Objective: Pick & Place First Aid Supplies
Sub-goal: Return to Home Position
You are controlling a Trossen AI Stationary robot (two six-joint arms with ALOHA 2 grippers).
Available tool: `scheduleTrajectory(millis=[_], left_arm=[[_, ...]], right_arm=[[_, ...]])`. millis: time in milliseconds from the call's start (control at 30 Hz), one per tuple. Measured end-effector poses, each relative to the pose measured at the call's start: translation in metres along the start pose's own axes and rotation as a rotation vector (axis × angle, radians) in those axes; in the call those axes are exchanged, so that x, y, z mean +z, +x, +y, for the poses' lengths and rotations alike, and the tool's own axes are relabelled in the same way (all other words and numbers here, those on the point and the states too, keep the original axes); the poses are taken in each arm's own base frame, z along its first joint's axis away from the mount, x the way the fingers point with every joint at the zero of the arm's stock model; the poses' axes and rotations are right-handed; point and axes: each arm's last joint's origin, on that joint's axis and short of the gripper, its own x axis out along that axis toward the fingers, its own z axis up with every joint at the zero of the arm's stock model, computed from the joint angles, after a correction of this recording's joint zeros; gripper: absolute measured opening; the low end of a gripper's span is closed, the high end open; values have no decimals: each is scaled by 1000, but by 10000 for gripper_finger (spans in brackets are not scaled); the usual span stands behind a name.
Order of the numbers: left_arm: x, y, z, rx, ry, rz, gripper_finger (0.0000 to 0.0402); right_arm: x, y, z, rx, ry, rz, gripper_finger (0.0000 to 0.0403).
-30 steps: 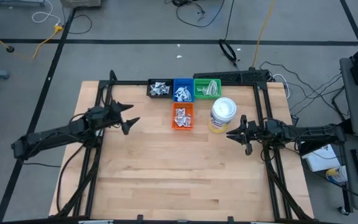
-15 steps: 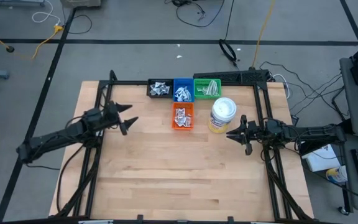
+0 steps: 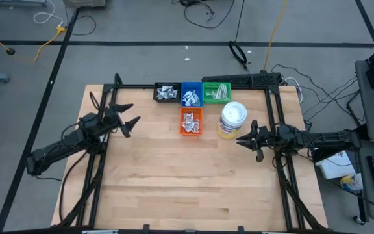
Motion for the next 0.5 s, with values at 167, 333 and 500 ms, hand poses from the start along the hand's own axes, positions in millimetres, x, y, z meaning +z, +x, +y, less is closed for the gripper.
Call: scheduleTrajectory(millis=[167, 333, 500], left_arm=[[0, 0, 2, 24, 0, 2, 368], [1, 0, 3, 35, -6, -9, 371], [1, 0, 3, 36, -6, -18, 381]], right_arm=[[0, 0, 0, 0, 0, 1, 59], [0, 0, 0, 0, 0, 0, 59], [0, 0, 0, 0, 0, 0, 59]])
